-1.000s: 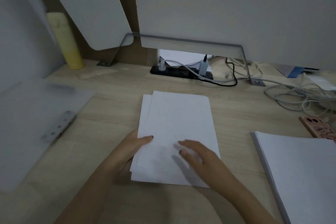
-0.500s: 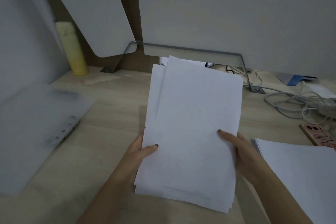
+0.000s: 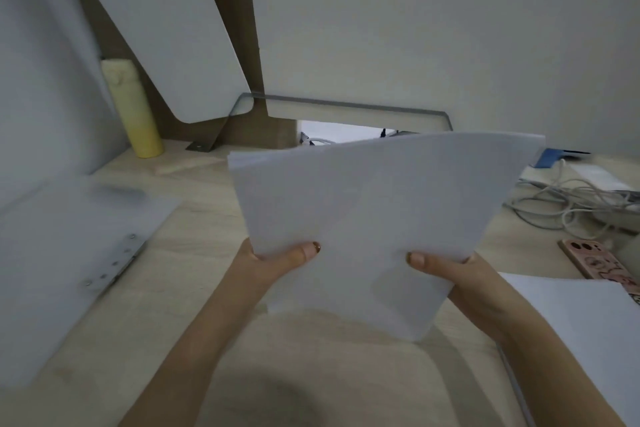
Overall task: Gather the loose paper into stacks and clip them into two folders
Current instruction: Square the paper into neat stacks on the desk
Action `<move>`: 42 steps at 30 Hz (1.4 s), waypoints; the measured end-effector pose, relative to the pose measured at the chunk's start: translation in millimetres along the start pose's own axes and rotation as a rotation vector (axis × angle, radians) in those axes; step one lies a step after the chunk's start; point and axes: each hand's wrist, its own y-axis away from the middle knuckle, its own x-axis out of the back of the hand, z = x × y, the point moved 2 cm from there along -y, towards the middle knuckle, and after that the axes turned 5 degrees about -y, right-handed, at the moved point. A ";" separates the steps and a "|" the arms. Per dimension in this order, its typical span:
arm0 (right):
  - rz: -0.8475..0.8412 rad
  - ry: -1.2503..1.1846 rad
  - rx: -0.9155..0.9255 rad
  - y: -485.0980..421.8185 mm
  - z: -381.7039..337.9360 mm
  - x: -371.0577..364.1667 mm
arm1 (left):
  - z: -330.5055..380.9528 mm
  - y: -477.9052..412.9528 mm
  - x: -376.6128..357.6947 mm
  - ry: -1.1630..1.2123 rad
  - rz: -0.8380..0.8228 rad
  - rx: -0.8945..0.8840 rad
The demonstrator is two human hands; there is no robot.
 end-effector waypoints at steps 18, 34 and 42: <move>0.586 0.617 -0.271 78.4 3.8 130.3 | -61.5 25.3 -141.6 -0.253 -0.414 0.273; 0.838 1.104 -0.435 125.5 30.6 232.0 | -102.2 68.2 -243.4 -0.349 -0.506 0.376; 0.796 1.184 -0.398 121.7 44.8 224.9 | -107.8 49.1 -242.2 -0.112 -0.363 0.629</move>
